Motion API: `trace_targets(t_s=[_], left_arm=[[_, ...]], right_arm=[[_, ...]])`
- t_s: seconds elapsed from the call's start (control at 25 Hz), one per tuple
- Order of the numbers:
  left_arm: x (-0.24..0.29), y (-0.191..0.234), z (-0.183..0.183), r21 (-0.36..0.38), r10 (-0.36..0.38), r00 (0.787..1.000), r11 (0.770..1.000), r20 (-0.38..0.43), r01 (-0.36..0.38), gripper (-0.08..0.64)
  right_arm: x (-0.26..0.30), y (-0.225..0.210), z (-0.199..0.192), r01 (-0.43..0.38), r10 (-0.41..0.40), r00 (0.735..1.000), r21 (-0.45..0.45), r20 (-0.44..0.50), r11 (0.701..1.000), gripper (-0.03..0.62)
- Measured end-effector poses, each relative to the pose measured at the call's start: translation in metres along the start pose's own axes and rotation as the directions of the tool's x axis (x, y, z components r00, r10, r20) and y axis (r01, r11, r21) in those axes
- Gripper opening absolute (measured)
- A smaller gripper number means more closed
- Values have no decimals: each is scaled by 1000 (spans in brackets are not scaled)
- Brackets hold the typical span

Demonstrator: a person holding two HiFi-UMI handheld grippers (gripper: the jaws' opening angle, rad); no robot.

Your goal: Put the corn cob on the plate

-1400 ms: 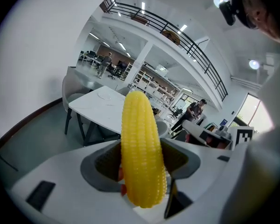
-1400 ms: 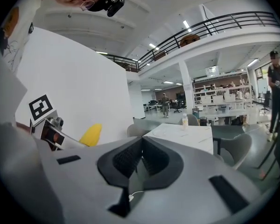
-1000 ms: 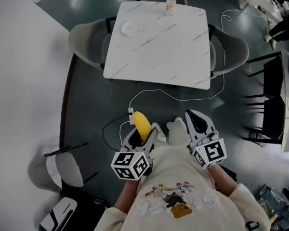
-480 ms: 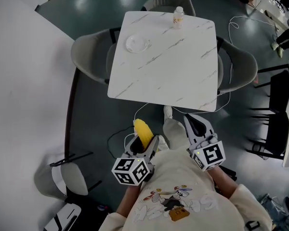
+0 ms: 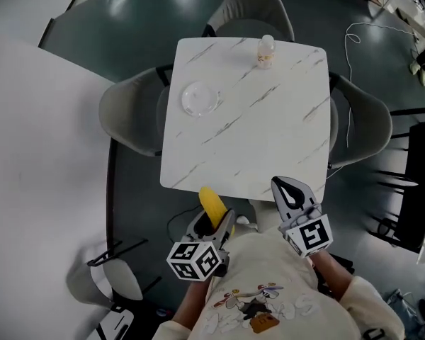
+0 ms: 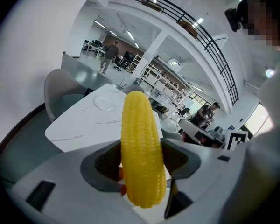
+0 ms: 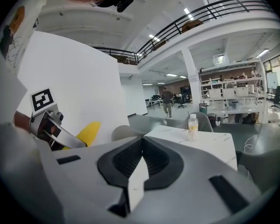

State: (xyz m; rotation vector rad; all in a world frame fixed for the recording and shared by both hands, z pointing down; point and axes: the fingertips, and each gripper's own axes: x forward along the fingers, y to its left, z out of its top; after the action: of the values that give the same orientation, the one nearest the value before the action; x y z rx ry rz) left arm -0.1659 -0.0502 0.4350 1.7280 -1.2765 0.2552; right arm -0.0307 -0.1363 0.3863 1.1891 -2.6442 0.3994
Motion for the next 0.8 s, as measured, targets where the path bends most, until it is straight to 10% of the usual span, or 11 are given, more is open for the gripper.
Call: trace_targets(t_s=[0.8], left_arm=[[40, 16, 64, -8, 51, 999, 999, -3, -51, 265]], right_arm=[[66, -31, 24, -45, 45, 999, 4, -7, 999, 5]])
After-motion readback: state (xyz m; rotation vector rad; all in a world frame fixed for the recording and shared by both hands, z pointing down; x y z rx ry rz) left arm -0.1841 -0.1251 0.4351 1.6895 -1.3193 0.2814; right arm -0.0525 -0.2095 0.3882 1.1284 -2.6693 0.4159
